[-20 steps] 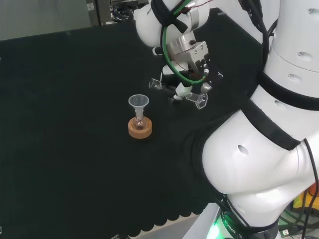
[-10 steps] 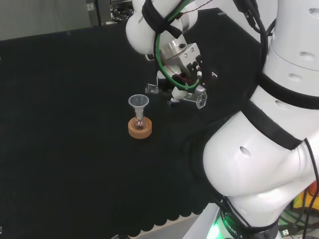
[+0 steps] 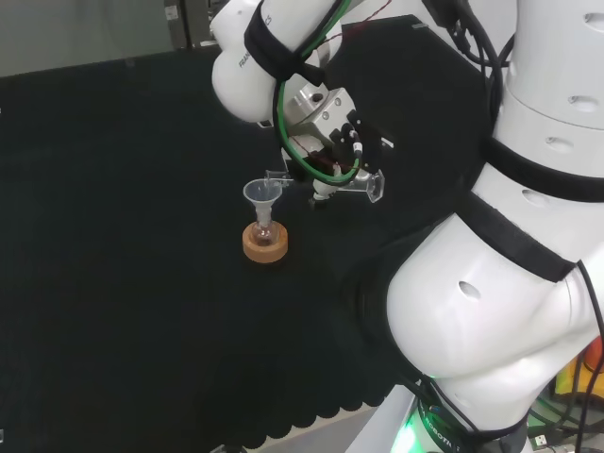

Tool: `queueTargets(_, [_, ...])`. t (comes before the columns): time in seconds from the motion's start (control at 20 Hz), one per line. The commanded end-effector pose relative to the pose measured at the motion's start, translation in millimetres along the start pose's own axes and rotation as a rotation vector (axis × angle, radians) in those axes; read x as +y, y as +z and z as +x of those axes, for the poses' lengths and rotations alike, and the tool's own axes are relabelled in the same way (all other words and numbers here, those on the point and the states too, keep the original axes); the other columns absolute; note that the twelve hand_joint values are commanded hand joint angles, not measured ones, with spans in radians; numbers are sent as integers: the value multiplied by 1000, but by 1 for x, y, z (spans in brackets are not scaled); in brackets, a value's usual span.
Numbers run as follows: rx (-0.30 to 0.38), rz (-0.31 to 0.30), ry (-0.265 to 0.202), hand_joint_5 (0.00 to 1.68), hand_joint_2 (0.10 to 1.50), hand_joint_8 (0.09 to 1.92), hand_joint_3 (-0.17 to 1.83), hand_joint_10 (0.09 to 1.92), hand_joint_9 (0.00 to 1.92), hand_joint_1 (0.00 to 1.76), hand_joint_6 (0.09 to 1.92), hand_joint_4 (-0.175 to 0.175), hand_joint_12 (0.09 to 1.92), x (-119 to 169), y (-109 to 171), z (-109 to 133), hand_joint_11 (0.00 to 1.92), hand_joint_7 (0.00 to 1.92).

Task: Pour the water from the graduated cylinder into the round-bottom flask.

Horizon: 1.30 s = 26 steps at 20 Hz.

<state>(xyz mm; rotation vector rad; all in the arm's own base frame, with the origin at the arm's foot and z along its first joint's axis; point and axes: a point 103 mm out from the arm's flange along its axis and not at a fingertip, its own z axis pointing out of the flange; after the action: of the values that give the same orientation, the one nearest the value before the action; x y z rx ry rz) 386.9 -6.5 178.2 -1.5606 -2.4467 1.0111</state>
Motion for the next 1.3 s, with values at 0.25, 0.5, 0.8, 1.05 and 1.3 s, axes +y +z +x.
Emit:
queueTargets(0.25, [-107, 27, 17, 1020, 1114, 248, -22, 87, 1502, 1164, 967, -175, 649, -1, -4, 3, 1361, 1347])
queueTargets(0.5, [-141, 36, 39, 1019, 1115, 245, -23, 87, 1502, 1164, 968, -175, 649, -1, -6, 3, 1360, 1347])
queueTargets(0.8, [-206, 58, 51, 1030, 1098, 458, -7, 87, 1500, 1203, 942, -175, 641, 3, -11, 6, 1360, 1257])
queueTargets(1.05, [-212, 66, 77, 1014, 1023, 333, 173, 87, 1505, 1165, 985, -175, 652, 5, -16, 6, 1357, 1309])
queueTargets(1.3, [-213, 76, 96, 1012, 914, 228, 402, 87, 1507, 1162, 1025, -175, 653, 4, -16, 0, 1359, 1356])
